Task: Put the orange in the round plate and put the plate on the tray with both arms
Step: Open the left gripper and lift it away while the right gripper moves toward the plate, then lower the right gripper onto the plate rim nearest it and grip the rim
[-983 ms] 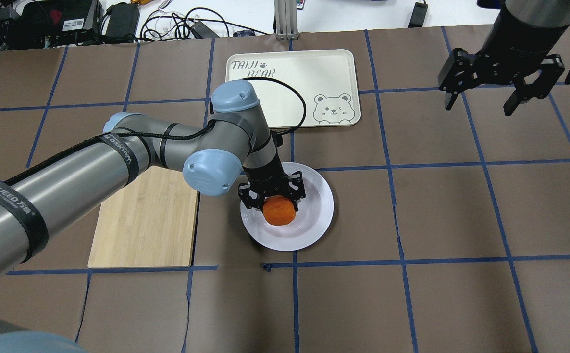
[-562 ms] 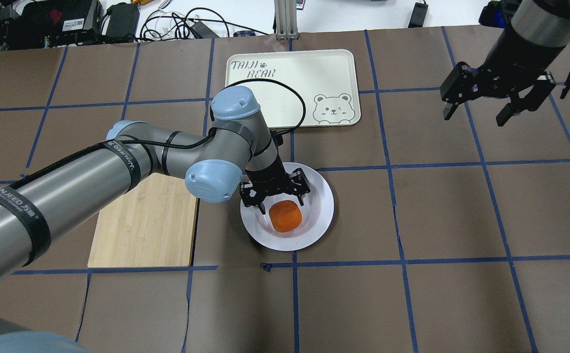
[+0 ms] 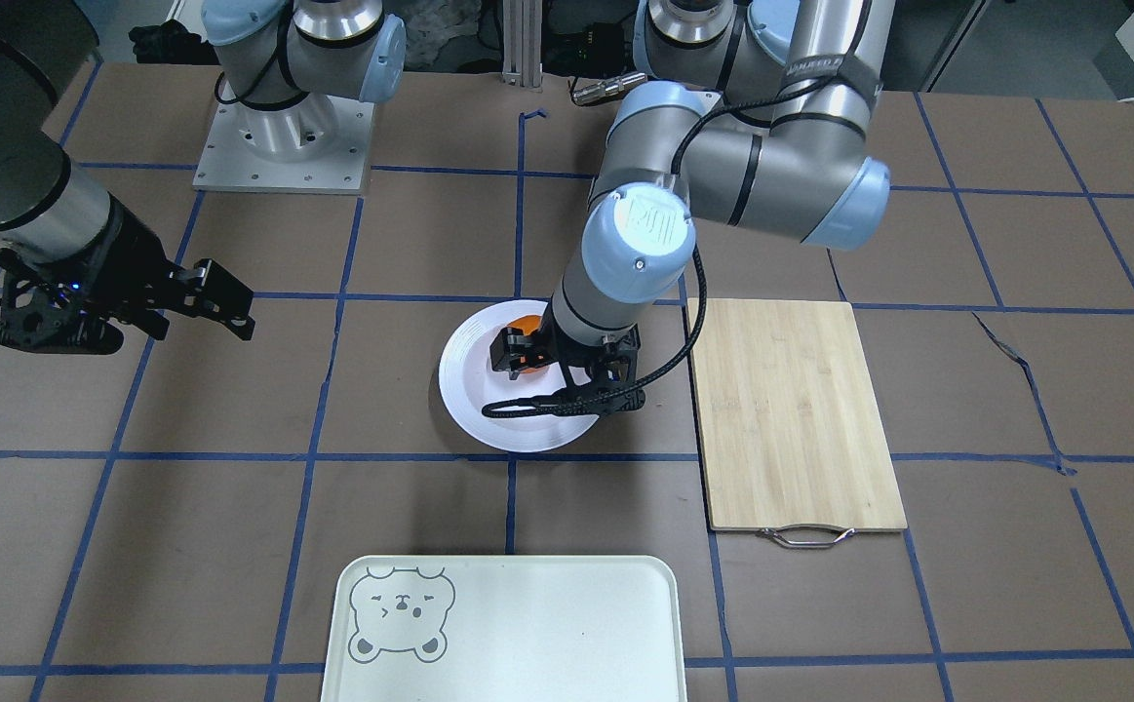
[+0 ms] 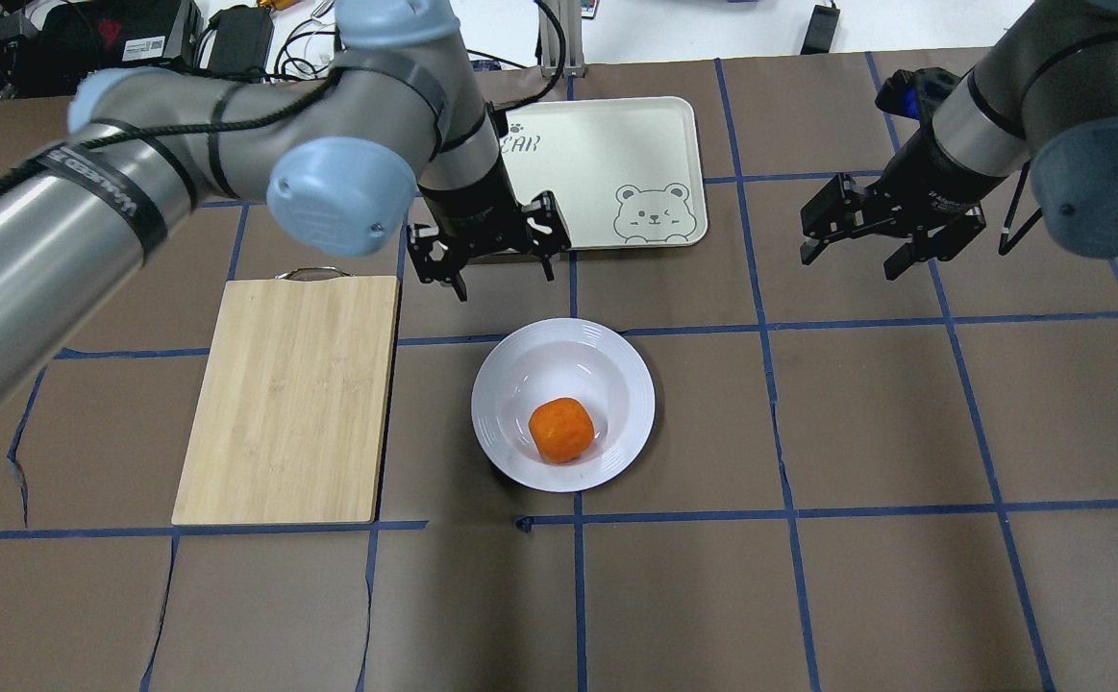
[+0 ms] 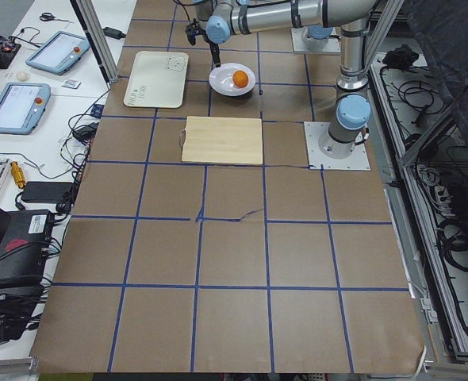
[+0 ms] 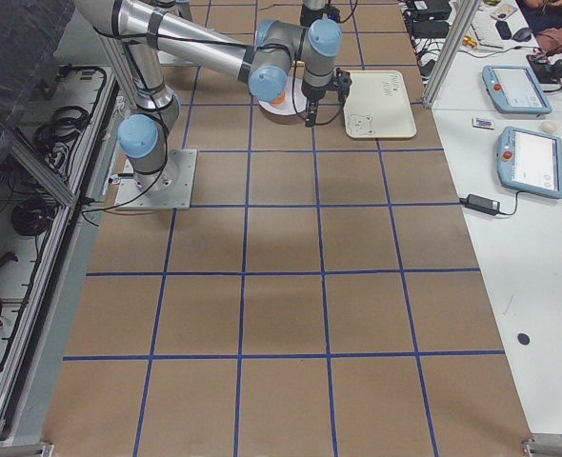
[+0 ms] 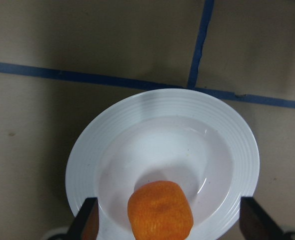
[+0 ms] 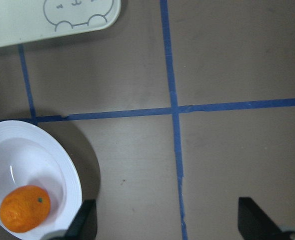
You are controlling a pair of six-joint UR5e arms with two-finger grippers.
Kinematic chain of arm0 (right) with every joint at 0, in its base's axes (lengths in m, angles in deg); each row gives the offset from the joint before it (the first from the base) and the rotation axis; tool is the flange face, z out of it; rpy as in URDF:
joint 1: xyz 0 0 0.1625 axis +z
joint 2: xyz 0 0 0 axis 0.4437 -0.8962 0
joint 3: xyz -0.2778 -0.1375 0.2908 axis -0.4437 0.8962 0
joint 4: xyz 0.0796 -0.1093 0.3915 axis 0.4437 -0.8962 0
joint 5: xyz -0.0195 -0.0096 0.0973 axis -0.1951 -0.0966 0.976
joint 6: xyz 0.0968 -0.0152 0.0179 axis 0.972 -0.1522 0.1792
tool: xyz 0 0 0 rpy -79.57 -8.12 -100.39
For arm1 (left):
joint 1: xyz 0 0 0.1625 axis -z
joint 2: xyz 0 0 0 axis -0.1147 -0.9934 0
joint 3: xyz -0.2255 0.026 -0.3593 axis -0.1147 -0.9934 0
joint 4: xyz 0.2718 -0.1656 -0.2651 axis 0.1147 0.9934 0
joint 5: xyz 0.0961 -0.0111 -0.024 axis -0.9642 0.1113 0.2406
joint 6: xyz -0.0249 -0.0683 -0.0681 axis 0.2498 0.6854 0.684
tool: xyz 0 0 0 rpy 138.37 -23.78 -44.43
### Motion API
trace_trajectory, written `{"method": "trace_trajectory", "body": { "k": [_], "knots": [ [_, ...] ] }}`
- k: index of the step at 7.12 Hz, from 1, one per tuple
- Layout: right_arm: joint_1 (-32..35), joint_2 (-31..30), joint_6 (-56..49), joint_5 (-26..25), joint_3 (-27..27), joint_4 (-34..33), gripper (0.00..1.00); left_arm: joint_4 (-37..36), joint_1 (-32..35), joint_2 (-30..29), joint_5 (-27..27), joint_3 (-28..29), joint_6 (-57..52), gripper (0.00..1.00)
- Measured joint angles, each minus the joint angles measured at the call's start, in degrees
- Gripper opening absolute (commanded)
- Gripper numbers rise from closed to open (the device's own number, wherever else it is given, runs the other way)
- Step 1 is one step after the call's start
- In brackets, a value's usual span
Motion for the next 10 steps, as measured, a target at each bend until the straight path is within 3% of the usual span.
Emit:
{"method": "trace_trajectory", "body": {
  "k": [2, 4, 6, 7, 10],
  "knots": [
    [0.55, 1.93, -0.41, 9.42, -7.16, -11.64, 1.00, 4.76, -2.38, 6.51, -5.63, 4.09, -8.92, 1.00],
    [4.17, 5.50, -0.69, 13.08, -11.37, -22.37, 1.00, 3.75, -5.26, 12.65, -10.69, -0.63, -11.74, 1.00],
    [8.90, 10.61, -0.77, 13.53, -12.28, -30.44, 1.00, 2.39, -7.75, 17.02, -10.56, -6.29, -15.58, 0.98],
    [10.86, 12.78, -0.73, 13.60, -12.39, -32.95, 0.95, 1.86, -8.28, 18.33, -9.55, -8.23, -17.98, 0.99],
    [15.39, 17.11, -0.52, 14.25, -12.48, -35.35, 0.96, 0.98, -10.90, 18.84, -6.04, -8.14, -19.98, 1.00]
  ]
}}
